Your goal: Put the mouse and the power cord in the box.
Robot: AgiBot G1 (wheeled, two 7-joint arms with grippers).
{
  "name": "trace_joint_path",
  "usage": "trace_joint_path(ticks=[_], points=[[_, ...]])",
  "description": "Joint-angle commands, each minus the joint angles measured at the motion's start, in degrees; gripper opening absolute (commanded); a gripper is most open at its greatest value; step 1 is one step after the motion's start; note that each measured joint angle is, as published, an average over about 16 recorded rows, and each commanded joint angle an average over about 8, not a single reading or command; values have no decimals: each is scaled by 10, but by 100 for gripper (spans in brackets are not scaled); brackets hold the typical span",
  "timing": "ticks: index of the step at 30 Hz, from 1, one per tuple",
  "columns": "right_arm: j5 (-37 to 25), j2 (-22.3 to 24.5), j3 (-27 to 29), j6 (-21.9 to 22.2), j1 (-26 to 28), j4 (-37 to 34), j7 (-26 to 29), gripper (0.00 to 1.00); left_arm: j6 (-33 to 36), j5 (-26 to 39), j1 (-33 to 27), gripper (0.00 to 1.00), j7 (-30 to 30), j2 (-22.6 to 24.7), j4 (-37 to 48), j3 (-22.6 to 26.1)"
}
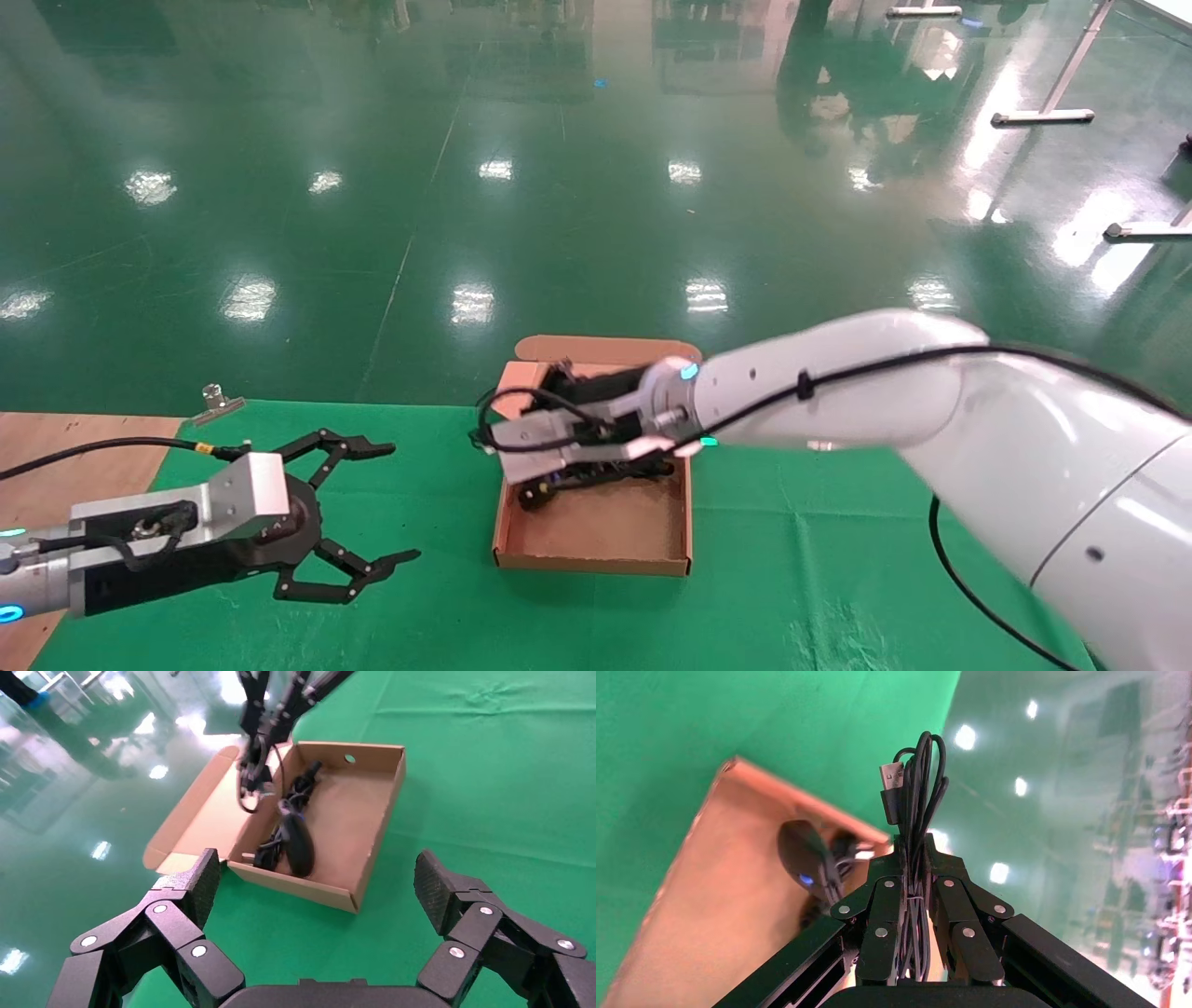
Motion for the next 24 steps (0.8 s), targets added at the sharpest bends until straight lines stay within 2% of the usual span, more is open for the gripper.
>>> trace_joint_path(ticks=[1,6,7,8,14,15,16,24], points=[[6,0,-18,21,-10,-4,4,0,4,3,-2,100,2,7,16,2],[15,2,-48,46,-28,-44,-3,0,3,16,-12,100,11,40,53,11],[17,2,-52,48,-31,-51,-5,1,4,18,-14,100,13,45,60,12],[20,2,-55,50,-34,-59,-8,7,6,20,-16,100,15,49,66,13],[37,3,-67,56,-46,-86,-19,82,16,22,-24,100,24,60,93,14],[40,4,-68,56,-47,-88,-20,93,18,22,-24,100,24,61,96,14],[41,4,-69,57,-48,-90,-20,100,18,22,-24,100,25,62,97,14],[42,4,-68,55,-49,-90,-20,100,19,22,-25,100,25,62,97,14]])
